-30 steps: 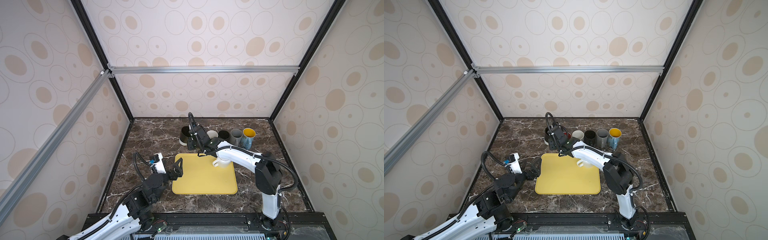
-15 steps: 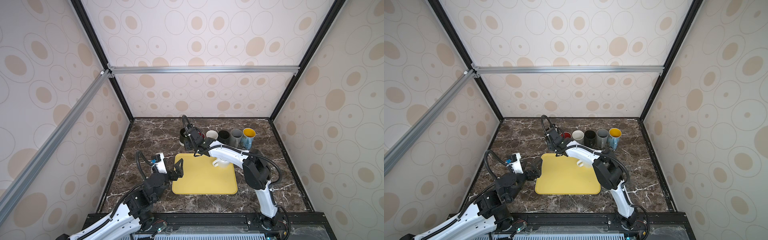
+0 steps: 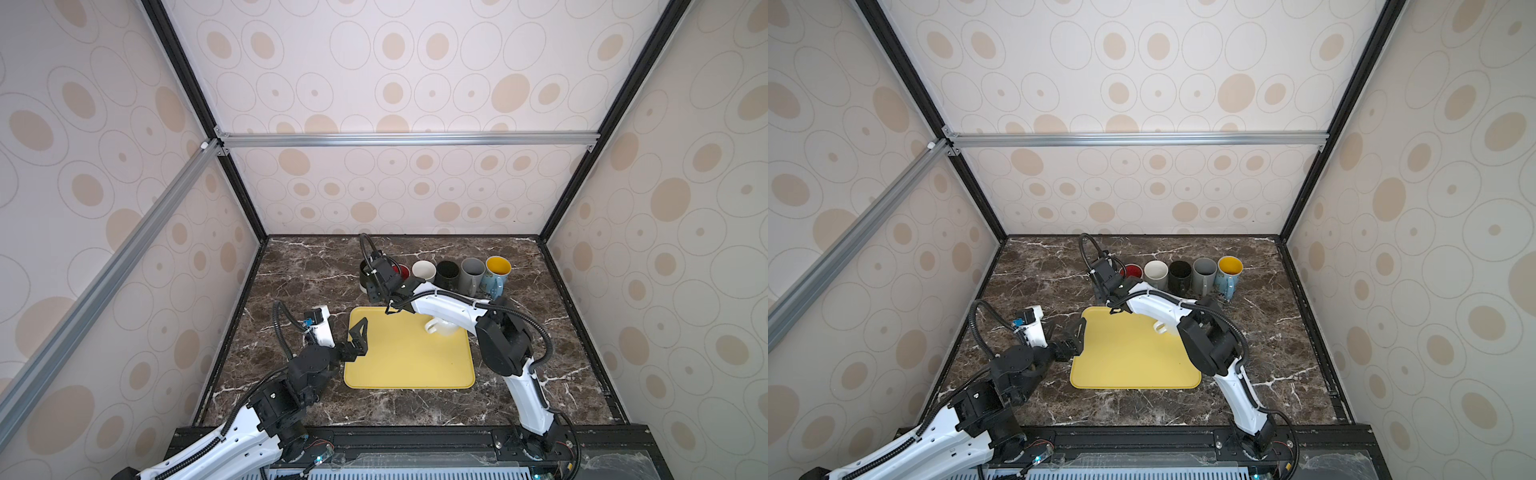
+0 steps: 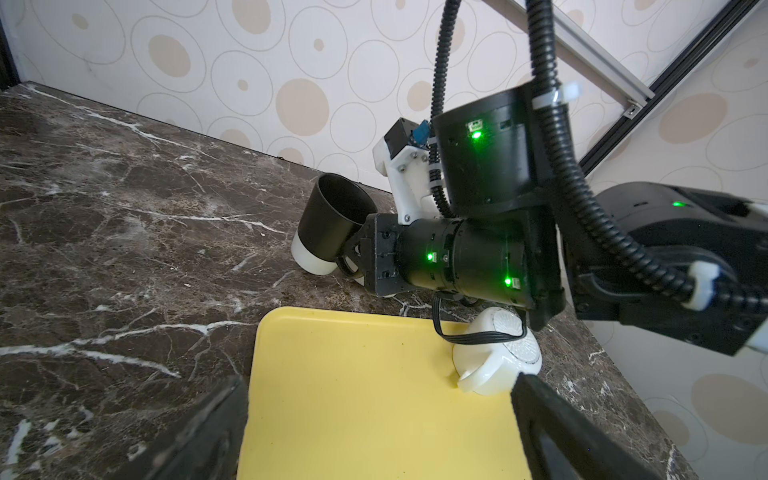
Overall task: Turn the mug right side up
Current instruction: 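Lower the black mug upright beside the red-lined mug with the right gripper, then open the right gripper and lift it off the black mug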
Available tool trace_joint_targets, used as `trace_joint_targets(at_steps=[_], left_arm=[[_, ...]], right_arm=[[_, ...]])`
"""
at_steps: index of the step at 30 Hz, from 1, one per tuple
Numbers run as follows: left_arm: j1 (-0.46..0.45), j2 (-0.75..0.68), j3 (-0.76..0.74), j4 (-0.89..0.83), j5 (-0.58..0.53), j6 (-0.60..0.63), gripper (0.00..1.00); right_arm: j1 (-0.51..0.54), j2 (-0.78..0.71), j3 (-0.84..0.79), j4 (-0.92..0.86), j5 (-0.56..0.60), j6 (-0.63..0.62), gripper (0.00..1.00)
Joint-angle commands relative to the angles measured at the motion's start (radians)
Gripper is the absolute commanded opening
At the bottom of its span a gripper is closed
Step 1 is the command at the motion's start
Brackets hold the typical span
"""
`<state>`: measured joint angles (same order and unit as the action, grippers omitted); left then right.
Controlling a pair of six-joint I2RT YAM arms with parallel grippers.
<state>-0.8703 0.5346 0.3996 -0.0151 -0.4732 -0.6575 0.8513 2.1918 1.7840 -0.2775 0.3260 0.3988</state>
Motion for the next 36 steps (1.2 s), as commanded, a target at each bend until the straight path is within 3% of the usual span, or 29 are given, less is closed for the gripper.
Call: trace_joint_targets(at_steps=[1,20,27,36], left_arm=[[0.004,-0.003,0.018,0.021,0.001,0.009,1.0],[0.002,-0.013,-0.001,0.021,-0.005,0.005,1.0],[0.003,-0.019,-0.001,0.017,-0.004,0.01,1.0],[0.004,-0.025,-0.005,0.015,-0.002,0.01,1.0]], right_arm=[[0.006,0.003,0.049,0.055,0.046,-0.007,0.0],[0.005,0.051,0.087,0.006,0.094,-0.002,0.0],[0.005,0.052,0.087,0.004,0.075,0.009,0.21],[0.006,0.046,0.081,-0.012,0.051,0.031,0.32]])
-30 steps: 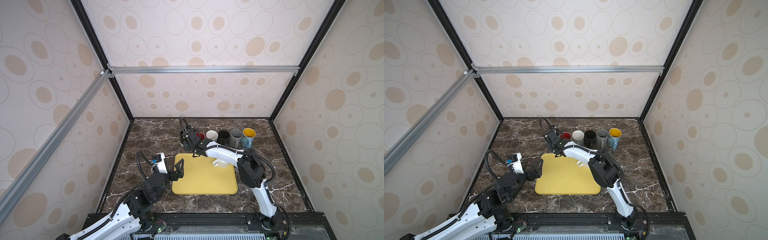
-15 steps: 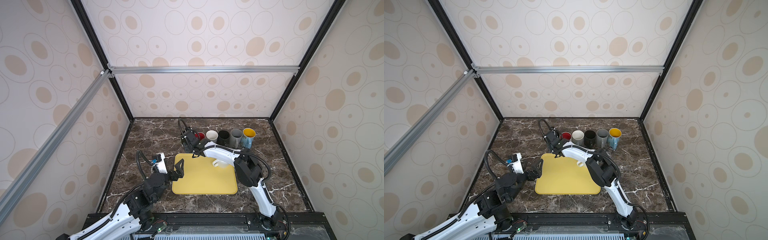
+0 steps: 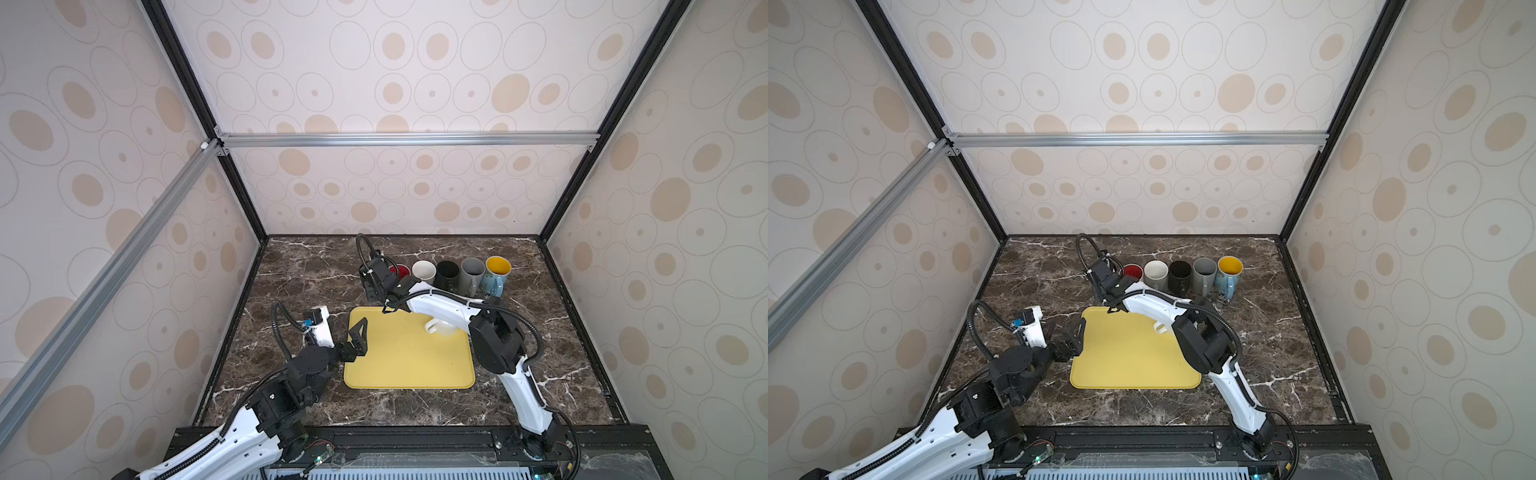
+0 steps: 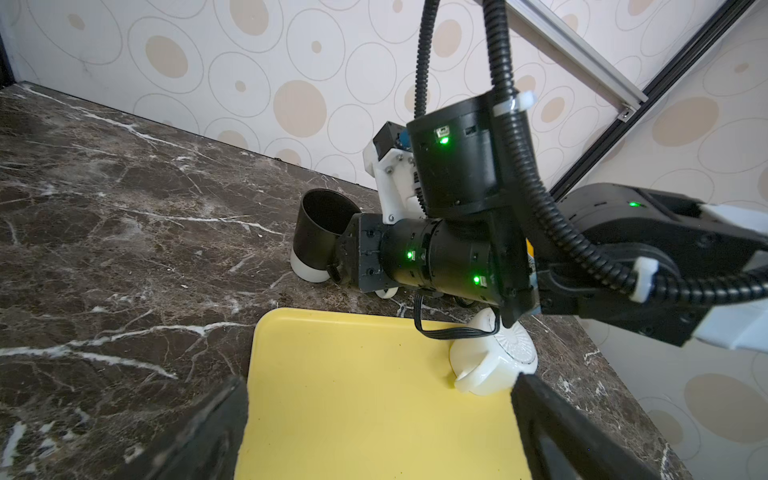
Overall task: Turn the mug right side up
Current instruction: 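Open the right gripper and lift it off the black mug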
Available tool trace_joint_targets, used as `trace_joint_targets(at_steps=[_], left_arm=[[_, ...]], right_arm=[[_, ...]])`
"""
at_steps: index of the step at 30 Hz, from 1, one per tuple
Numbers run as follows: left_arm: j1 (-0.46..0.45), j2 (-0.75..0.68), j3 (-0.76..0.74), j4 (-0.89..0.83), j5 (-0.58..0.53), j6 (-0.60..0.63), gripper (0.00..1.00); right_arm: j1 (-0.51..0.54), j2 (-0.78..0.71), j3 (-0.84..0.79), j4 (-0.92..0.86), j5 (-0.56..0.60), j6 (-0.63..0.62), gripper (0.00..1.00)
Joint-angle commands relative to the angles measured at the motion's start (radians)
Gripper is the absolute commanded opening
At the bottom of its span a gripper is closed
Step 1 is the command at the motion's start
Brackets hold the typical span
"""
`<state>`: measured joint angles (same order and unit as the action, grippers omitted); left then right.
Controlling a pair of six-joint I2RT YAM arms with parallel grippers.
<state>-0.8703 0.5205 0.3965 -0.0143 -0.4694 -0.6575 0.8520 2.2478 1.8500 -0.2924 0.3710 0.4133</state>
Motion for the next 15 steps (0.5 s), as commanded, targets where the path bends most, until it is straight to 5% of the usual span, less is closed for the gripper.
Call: trace_joint_targets(at_steps=[1,15], left_arm=[[0.003,-0.012,-0.002,0.014,-0.005,0.011,1.0],[0.003,0.057,0.009,0.047,0.051,0.034,1.0]], right_arm=[[0.004,-0.013,0.011,0.003,0.001,0.018,0.33],[0.006,-0.208,-0.131,0.054,-0.038,0.003,0.35]])
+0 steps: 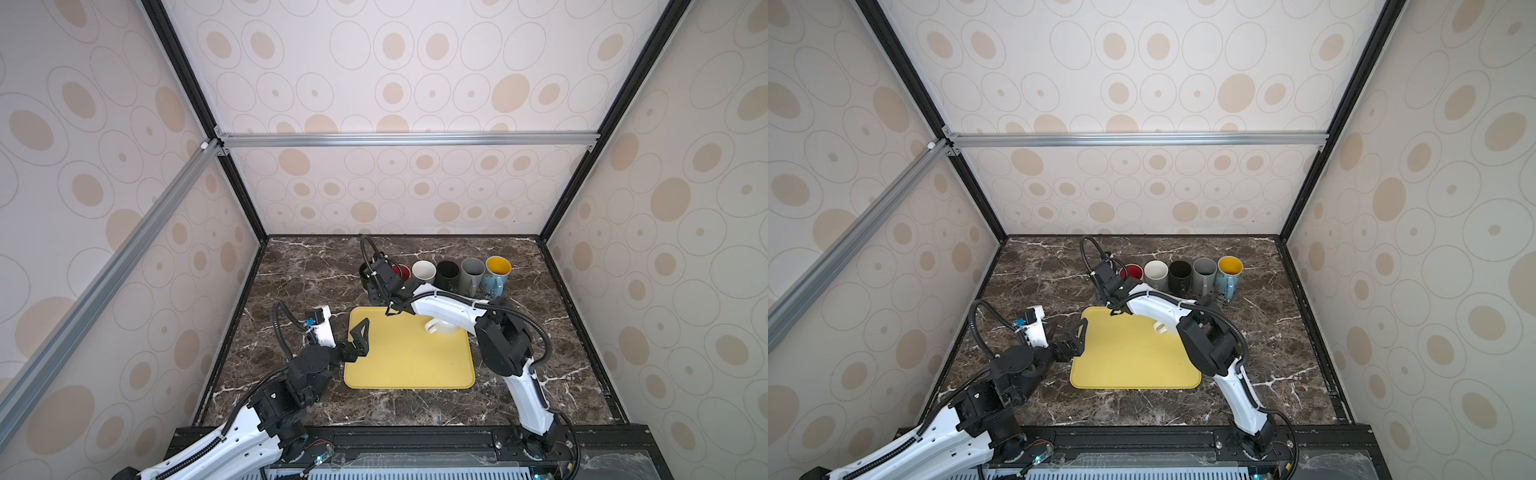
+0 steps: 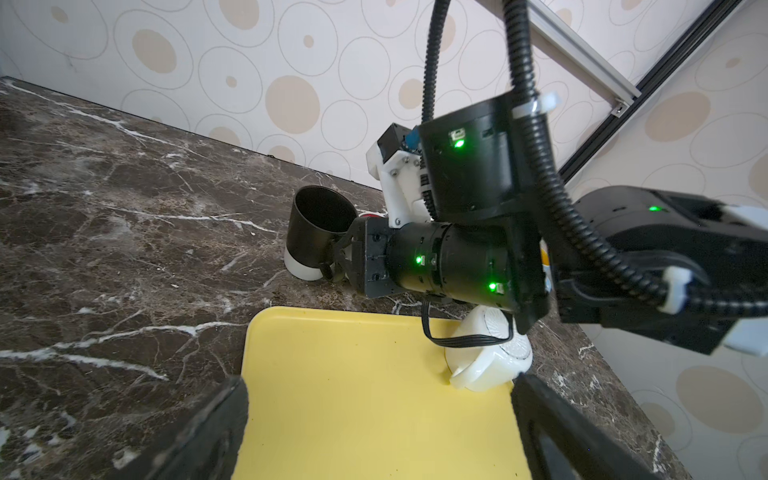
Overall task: Turn the mug right side up
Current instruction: 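Open the right gripper and lift it off the black mug, then move the left gripper over the upside-down white mug while the right withdraws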
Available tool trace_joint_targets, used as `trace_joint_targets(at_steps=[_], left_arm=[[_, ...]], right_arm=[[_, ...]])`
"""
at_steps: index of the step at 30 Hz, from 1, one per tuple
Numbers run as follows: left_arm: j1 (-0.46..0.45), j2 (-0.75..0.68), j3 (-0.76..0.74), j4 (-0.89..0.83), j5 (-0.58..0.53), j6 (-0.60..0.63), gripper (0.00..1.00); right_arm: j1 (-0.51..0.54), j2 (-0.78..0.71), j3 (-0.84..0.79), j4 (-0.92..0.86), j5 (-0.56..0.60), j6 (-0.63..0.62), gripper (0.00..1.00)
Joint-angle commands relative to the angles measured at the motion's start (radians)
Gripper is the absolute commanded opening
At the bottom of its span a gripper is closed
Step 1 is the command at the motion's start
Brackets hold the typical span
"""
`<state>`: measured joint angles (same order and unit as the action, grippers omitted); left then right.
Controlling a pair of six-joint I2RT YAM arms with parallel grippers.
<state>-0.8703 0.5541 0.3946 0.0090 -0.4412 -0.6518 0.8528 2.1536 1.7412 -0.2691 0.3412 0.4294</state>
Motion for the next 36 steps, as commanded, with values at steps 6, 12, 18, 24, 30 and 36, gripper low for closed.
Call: trace_joint_targets(at_steps=[6,12,18,24,30,36], left_arm=[[0.004,0.129,0.056,0.016,0.045,0.045,1.0],[0.003,0.256,0.053,0.118,0.165,0.154,1.0],[0.007,0.328,0.101,0.066,0.229,0.069,1.0],[0.007,0.335,0.103,0.049,0.257,0.084,1.0],[-0.002,0.436,0.151,0.044,0.371,0.139,1.0],[-0.016,0.518,0.208,0.085,0.41,0.215,0.99]], right_arm=[[0.006,-0.34,-0.27,0.184,-0.077,-0.036,0.37],[0.021,-0.511,-0.527,0.357,-0.128,-0.116,0.41],[0.021,-0.696,-0.728,0.407,-0.12,-0.123,0.41],[0.021,-0.817,-0.826,0.313,-0.179,-0.085,0.41],[0.019,-0.899,-0.879,0.104,-0.195,-0.079,0.4],[0.014,-1.034,-0.931,-0.061,-0.045,-0.057,0.4]])
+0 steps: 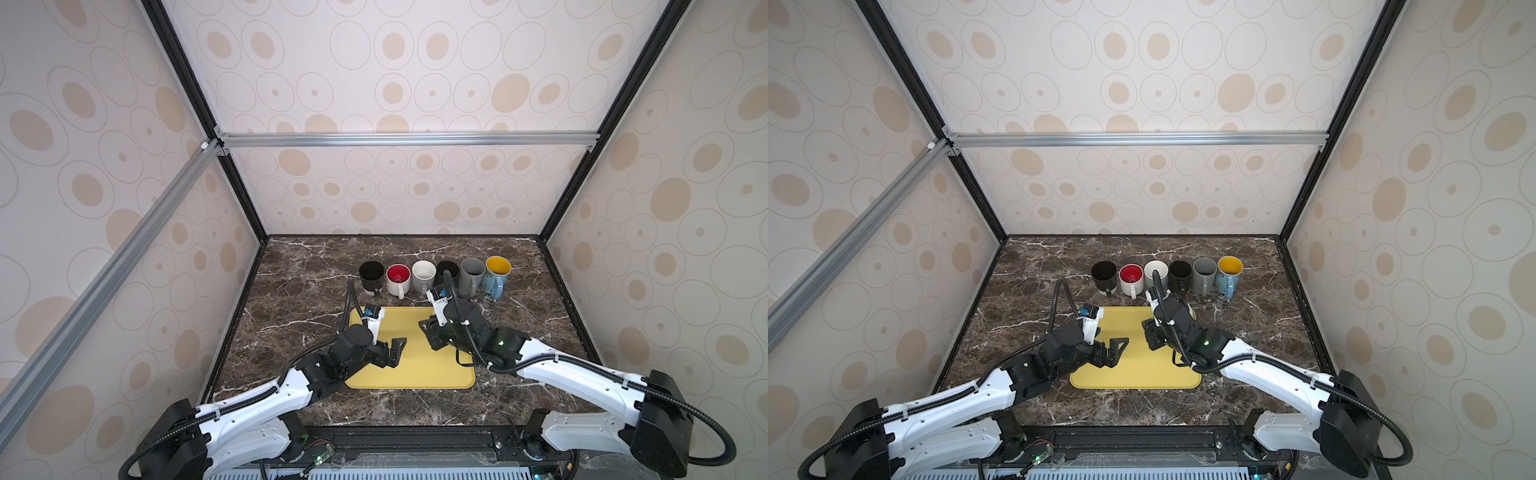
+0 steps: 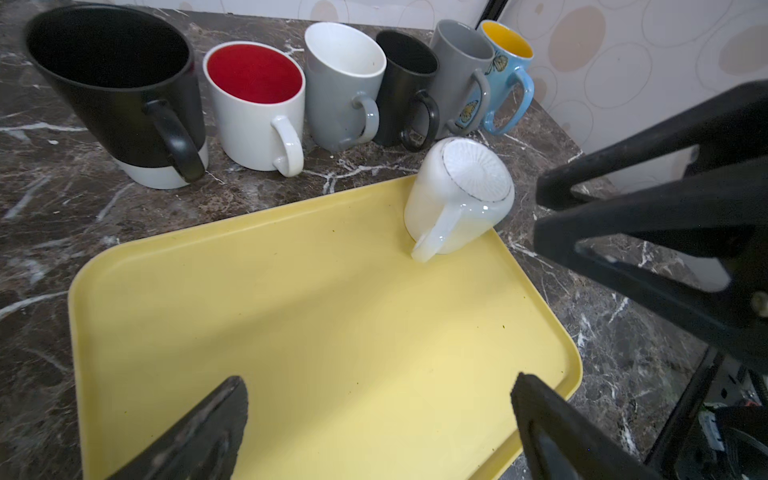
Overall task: Turn the mug right side up
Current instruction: 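Move the left gripper over the upside-down white mug while the right withdraws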
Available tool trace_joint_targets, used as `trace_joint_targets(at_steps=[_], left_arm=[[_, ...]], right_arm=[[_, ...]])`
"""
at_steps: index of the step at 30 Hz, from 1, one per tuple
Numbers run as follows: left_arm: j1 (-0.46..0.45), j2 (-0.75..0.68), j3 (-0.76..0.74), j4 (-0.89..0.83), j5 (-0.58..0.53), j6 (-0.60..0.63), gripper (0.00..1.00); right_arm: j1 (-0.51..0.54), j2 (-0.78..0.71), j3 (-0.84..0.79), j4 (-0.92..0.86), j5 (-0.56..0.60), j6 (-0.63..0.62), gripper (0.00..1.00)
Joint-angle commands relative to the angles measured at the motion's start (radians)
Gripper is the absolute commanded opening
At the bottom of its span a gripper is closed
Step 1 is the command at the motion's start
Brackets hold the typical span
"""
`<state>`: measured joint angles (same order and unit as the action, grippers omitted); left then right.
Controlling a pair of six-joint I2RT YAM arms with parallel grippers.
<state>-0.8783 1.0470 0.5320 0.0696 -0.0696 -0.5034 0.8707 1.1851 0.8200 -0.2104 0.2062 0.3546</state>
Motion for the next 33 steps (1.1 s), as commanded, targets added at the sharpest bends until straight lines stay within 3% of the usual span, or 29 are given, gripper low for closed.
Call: trace_joint_targets(at_steps=[1,5,12,20,33], left_arm=[[-0.008,0.044,0.083,0.032,0.044,0.081,0.98],[-0.014,0.154,0.155,0.046,0.083,0.122,0.92],[-0.037,0.347,0.269,0.036,0.139,0.195,0.84],[-0.054,0.534,0.407,-0.033,0.135,0.252,0.66],[-0.055,0.698,0.545,-0.081,0.111,0.277,0.56]], right_arm=[[-0.007,-0.085,-0.015,-0.137,0.111,0.026,0.4],[-0.057,-0.143,-0.06,-0.185,0.188,0.065,0.4],[-0.184,-0.204,-0.171,-0.151,0.11,0.069,0.39],[-0.197,-0.231,-0.259,-0.11,0.191,0.072,0.38],[-0.208,-0.269,-0.308,-0.094,0.218,0.066,0.37]])
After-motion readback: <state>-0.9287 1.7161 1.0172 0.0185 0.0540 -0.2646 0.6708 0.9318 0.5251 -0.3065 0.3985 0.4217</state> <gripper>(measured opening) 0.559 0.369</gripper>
